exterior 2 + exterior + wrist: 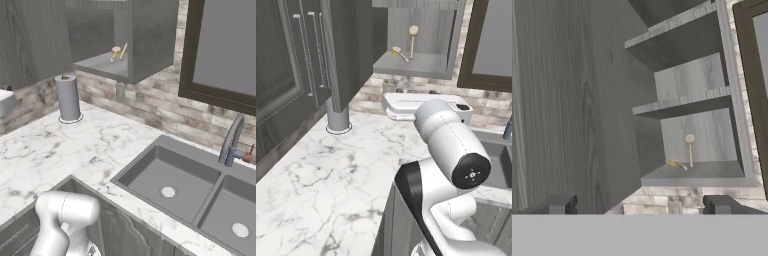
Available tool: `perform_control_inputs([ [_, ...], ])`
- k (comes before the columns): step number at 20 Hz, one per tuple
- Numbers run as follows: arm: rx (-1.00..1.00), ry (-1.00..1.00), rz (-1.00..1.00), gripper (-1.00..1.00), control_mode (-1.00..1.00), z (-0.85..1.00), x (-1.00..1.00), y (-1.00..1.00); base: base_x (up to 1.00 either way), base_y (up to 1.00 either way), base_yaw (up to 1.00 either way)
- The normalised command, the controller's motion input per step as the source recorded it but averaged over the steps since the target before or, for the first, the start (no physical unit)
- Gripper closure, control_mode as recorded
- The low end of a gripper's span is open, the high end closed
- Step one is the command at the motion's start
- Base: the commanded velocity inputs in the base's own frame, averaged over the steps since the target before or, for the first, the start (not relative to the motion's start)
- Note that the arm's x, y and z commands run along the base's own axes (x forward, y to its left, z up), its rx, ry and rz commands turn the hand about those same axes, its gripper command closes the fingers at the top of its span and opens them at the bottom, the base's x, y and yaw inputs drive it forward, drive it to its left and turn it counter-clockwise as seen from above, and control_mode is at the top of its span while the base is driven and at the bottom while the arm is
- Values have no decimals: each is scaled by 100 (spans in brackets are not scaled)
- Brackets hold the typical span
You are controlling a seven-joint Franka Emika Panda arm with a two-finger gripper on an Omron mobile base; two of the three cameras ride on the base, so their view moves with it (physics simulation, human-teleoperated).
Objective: Pick up the dish brush and dish brush from the sink, and place them back in the cabinet, and close the cabinet door.
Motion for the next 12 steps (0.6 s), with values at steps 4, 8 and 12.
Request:
perform_control_inputs([
  [4,0,0,0,-100,-100,0,-4,13,0,0,0],
  [8,0,0,0,-100,-100,0,0,14,0,0,0],
  [12,0,0,1,-100,-100,0,-10,21,0,0,0],
])
